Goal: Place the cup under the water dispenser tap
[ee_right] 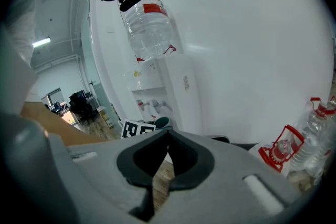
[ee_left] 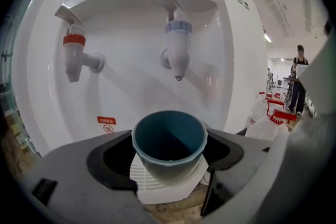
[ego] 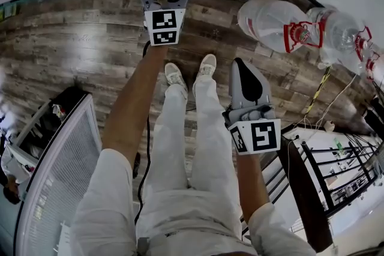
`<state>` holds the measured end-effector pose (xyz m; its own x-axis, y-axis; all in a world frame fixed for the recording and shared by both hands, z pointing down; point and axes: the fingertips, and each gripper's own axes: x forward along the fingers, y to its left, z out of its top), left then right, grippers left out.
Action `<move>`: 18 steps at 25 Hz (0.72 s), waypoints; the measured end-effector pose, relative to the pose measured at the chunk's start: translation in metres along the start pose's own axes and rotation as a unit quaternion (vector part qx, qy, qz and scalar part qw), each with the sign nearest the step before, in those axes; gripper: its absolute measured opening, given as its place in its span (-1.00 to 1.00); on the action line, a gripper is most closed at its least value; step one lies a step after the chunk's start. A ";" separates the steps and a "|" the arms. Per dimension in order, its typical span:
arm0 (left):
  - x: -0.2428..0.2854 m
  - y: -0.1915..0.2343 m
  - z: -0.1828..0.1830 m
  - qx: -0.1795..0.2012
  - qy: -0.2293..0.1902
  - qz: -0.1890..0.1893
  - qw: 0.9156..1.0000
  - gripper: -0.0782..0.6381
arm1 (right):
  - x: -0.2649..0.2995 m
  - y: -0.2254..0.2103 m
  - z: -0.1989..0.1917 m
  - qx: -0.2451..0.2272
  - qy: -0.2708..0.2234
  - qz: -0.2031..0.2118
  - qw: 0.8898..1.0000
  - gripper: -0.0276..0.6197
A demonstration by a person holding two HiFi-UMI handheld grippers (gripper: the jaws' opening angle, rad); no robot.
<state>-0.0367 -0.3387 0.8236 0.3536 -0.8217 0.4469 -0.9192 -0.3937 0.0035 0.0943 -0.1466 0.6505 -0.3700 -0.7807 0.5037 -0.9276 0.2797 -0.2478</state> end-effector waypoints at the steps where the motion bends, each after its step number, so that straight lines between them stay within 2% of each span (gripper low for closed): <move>1: 0.001 0.000 0.000 0.000 0.001 0.000 1.000 0.28 | 0.001 -0.001 0.000 0.000 0.000 -0.001 1.000 -0.92; 6: 0.001 -0.001 0.000 -0.002 0.012 -0.006 1.000 0.32 | 0.002 0.004 0.006 0.000 -0.003 -0.002 1.000 -0.92; 18: -0.014 -0.001 0.016 -0.016 0.007 -0.010 1.000 0.35 | -0.009 0.012 0.014 0.000 -0.011 -0.003 1.000 -0.92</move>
<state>-0.0378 -0.3331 0.8027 0.3690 -0.8079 0.4595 -0.9173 -0.3962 0.0401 0.0872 -0.1441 0.6320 -0.3628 -0.7947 0.4866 -0.9299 0.2748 -0.2445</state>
